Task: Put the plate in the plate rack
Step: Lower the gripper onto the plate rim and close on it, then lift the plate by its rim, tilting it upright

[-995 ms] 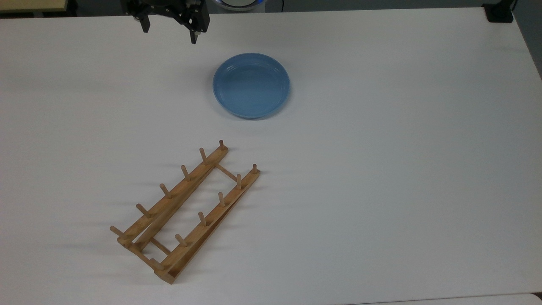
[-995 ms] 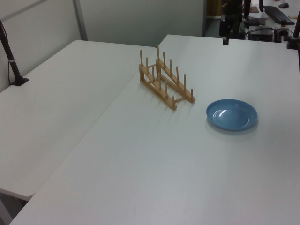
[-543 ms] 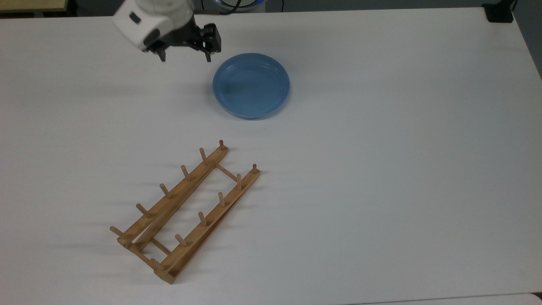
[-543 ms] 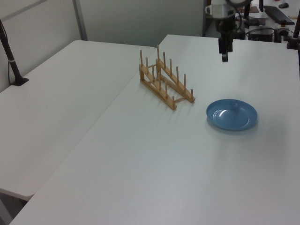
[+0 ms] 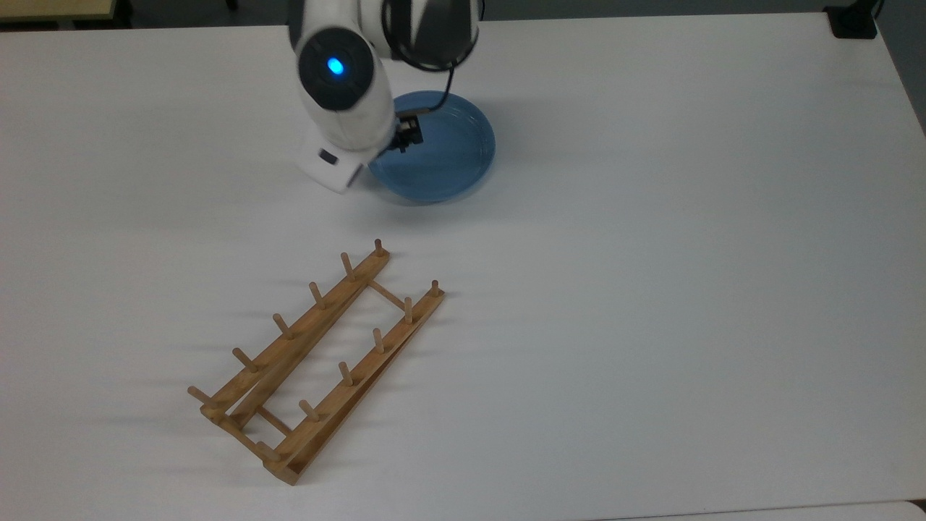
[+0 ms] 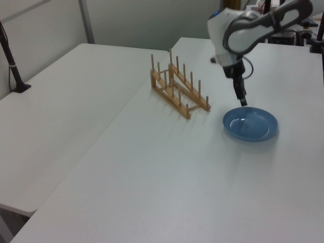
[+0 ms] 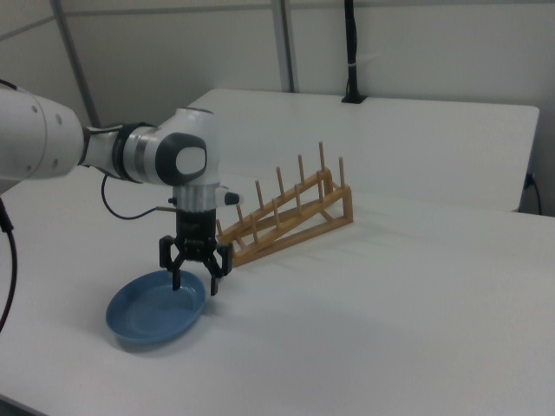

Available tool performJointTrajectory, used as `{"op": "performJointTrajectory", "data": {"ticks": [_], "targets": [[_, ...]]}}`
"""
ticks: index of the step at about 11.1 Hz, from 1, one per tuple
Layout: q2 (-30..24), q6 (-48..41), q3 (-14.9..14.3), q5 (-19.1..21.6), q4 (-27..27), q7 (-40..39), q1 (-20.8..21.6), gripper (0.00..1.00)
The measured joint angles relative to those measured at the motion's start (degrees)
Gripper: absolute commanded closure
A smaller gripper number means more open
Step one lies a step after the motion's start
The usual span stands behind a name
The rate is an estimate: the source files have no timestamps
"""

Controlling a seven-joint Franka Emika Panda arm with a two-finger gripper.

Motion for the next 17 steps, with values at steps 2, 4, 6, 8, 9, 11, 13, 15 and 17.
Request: {"op": "performJointTrajectory", "data": {"ticks": [2,4,6,8,9,11,13,15,17], "targets": [[2.7,1.39,0.01,-0.03,-0.04,-0.58,1.67,0.37],[3.17,2.25,0.0,-0.1,-0.03,-1.11,2.05,0.6],[3.17,3.24,-0.04,-0.14,-0.03,-1.89,1.93,0.94],[3.17,3.24,-0.04,-0.18,-0.02,-2.49,1.92,1.0],[3.14,3.24,-0.04,-0.2,0.01,-2.64,1.93,1.0],[2.83,3.23,-0.03,-0.2,0.2,-2.94,1.95,1.0],[2.73,3.23,-0.02,-0.2,0.55,-2.96,1.96,1.0],[1.55,3.6,-0.05,-0.19,3.19,-2.96,1.77,1.0],[-0.9,4.36,-0.46,2.44,8.62,-2.96,1.22,1.0]]}}
